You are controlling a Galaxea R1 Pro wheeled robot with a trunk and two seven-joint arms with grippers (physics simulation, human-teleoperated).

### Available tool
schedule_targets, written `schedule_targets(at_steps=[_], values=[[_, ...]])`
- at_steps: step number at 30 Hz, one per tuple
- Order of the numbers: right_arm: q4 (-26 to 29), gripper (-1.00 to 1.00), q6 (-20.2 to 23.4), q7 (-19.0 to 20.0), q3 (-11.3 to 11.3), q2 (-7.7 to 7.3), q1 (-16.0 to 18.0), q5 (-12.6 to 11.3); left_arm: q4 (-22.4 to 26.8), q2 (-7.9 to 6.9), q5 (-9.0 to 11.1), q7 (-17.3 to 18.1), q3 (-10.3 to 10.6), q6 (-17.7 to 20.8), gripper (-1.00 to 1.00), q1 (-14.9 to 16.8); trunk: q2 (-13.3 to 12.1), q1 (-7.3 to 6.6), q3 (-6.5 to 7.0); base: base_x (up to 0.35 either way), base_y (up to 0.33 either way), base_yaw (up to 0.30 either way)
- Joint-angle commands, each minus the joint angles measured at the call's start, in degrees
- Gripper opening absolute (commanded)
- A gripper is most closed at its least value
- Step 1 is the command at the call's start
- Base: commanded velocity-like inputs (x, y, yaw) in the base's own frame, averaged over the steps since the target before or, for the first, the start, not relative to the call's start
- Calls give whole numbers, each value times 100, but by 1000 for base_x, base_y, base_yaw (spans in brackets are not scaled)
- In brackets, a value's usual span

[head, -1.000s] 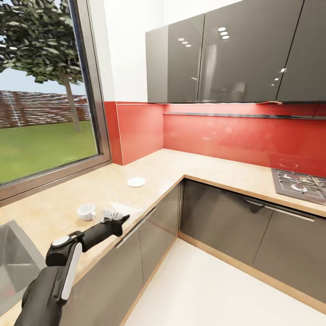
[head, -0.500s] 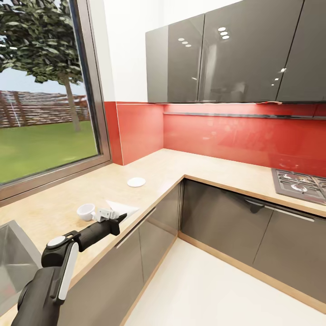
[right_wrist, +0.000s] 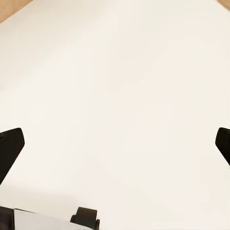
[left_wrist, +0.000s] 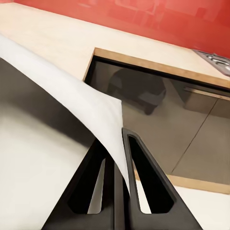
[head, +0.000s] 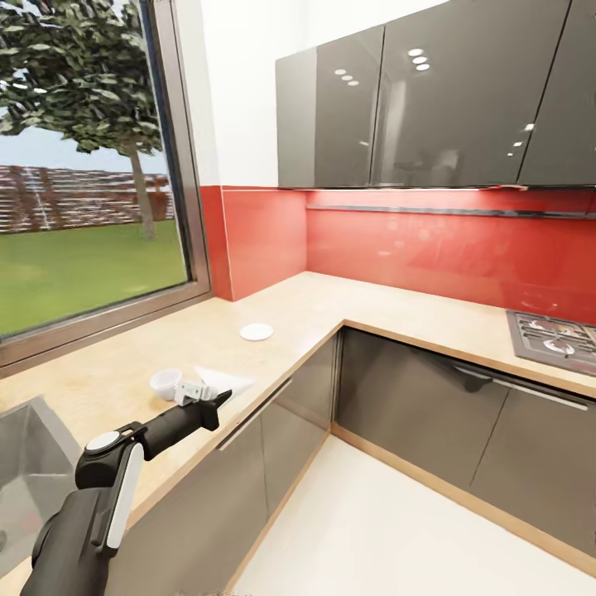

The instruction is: Set up a coffee station on the kitchen countertop: keep the coffee maker on the countertop, move the bottle of coffee from the kitchen shelf to the counter next to the coffee maker, place a paper coffee filter on top of the coffee maker, put the saucer next to the coffee maker with the coffee cup on the saucer, and place the electric kettle next to the coffee maker.

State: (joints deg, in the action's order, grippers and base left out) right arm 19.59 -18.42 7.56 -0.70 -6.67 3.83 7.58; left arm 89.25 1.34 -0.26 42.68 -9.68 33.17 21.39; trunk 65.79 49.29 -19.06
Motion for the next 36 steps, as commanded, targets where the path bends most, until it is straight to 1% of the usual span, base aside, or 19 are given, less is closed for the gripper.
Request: schedule_targets(at_steps=[1,4,9,10,12,13,15,36], values=[[-5,100,-18,7,-9,-1,3,41,4,7,-27,30,-15,23,-100,5,5,-1,-7,-154,-110,21],[-7,100,-20,8,-10,-1,3,41,4,7,-27,30,-15,23,-100,6,5,-1,-7,-171,-121,10],[1,100,-21,21,-9,7,3,36,-2,14,-27,30,-16,23,-100,6,5,-1,-7,-31,-21,1],[6,100,-23,51,-5,131,3,35,-4,12,-27,30,-16,23,-100,8,5,-1,-7,-4,-3,0],[8,100,-26,56,-7,156,3,34,-4,11,-27,30,-22,23,-100,7,5,-1,-7,-2,-2,0],[5,100,-29,60,-11,178,3,33,-4,8,-27,32,-72,19,-100,6,5,-1,-7,0,0,0],[2,100,-30,61,-16,182,3,33,-4,3,-27,37,-89,16,-100,5,5,-1,-7,0,0,0],[-2,100,-30,61,-18,183,3,33,-4,6,-27,39,-79,21,-100,5,-838,-462,370,0,0,0]])
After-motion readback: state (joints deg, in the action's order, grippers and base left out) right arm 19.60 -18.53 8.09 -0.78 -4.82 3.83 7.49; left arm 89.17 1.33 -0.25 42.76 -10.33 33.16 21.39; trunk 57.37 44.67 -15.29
